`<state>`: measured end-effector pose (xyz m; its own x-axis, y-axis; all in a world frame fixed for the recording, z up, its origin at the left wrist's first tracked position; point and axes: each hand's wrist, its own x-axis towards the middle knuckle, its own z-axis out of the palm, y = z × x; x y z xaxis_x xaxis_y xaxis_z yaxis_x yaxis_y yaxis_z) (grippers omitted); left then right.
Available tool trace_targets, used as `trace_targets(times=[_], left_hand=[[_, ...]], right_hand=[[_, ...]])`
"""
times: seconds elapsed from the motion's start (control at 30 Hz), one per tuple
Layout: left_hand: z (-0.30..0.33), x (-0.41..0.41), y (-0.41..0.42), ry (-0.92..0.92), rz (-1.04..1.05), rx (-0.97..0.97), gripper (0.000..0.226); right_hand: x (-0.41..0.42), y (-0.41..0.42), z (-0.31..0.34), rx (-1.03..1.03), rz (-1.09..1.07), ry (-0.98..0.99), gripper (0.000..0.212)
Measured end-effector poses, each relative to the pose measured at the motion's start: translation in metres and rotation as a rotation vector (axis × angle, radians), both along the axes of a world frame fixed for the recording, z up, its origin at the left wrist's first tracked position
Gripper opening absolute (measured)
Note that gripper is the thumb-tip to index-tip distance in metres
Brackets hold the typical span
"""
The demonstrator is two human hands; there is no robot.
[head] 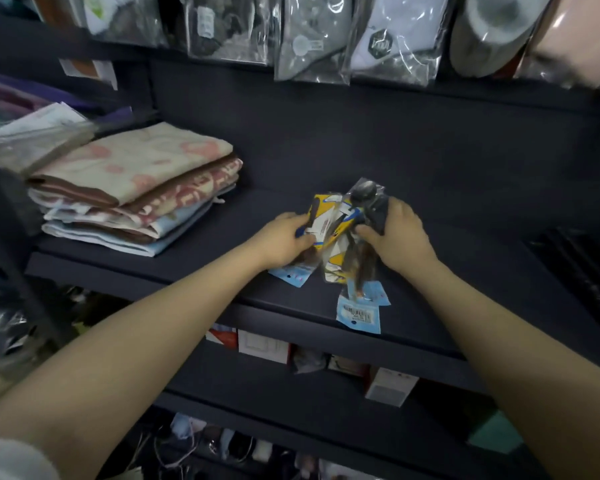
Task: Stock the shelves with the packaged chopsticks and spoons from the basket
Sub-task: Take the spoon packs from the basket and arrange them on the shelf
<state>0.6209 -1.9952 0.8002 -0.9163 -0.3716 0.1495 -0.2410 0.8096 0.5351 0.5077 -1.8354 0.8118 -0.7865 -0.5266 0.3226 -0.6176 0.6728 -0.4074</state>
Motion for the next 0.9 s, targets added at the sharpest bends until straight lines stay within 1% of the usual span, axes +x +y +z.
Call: trace_targets(times=[0.03, 0.1, 0.17, 0.2, 0.27, 0.33, 0.37, 0.43, 0.5, 0.6, 0.7, 0.8, 0.83, 0.9], left_hand=[[0.002, 0.009, -0.001, 0.069, 0.013, 0.026, 0.037], [0.006, 0.034, -0.004, 0.169, 0.065, 0.042, 0.036], [0.008, 0.070, -0.009, 0.271, 0.051, -0.029, 0.032], [0.007, 0.092, -0.012, 0.317, 0.029, -0.072, 0.029], [0.002, 0.141, -0.019, 0.394, -0.005, -0.150, 0.029], [-0.009, 0.192, -0.031, 0.422, -0.009, -0.208, 0.032], [-0.019, 0.217, -0.039, 0.410, 0.000, -0.214, 0.033], [-0.040, 0.266, -0.059, 0.335, 0.018, -0.194, 0.033], [-0.066, 0.312, -0.087, 0.198, 0.061, -0.199, 0.035], [-0.117, 0.382, -0.138, -0.012, 0.223, -0.196, 0.041], [-0.164, 0.444, -0.181, -0.171, 0.320, -0.102, 0.027], [-0.207, 0.490, -0.213, -0.314, 0.353, -0.020, 0.024], [-0.224, 0.503, -0.222, -0.331, 0.352, 0.010, 0.024], [-0.257, 0.523, -0.235, -0.347, 0.342, 0.097, 0.031]], right_hand=[[0.008, -0.004, 0.004, -0.021, 0.056, 0.065, 0.060], [0.030, -0.016, 0.011, -0.049, 0.190, 0.114, 0.040], [0.059, -0.032, 0.018, -0.035, 0.342, 0.149, 0.026], [0.076, -0.041, 0.019, -0.019, 0.412, 0.165, 0.022], [0.109, -0.060, 0.019, 0.004, 0.519, 0.178, 0.023], [0.145, -0.083, 0.016, 0.001, 0.632, 0.181, 0.029], [0.164, -0.096, 0.013, 0.003, 0.686, 0.169, 0.029], [0.201, -0.123, 0.001, 0.042, 0.797, 0.127, 0.023], [0.238, -0.153, -0.019, 0.094, 0.904, 0.073, 0.021], [0.292, -0.206, -0.065, 0.211, 1.005, -0.004, 0.020], [0.339, -0.258, -0.131, 0.406, 1.012, -0.136, 0.018], [0.377, -0.299, -0.217, 0.636, 0.977, -0.290, 0.018], [0.389, -0.308, -0.246, 0.739, 0.975, -0.313, 0.018], [0.412, -0.317, -0.301, 0.900, 0.972, -0.356, 0.012]])
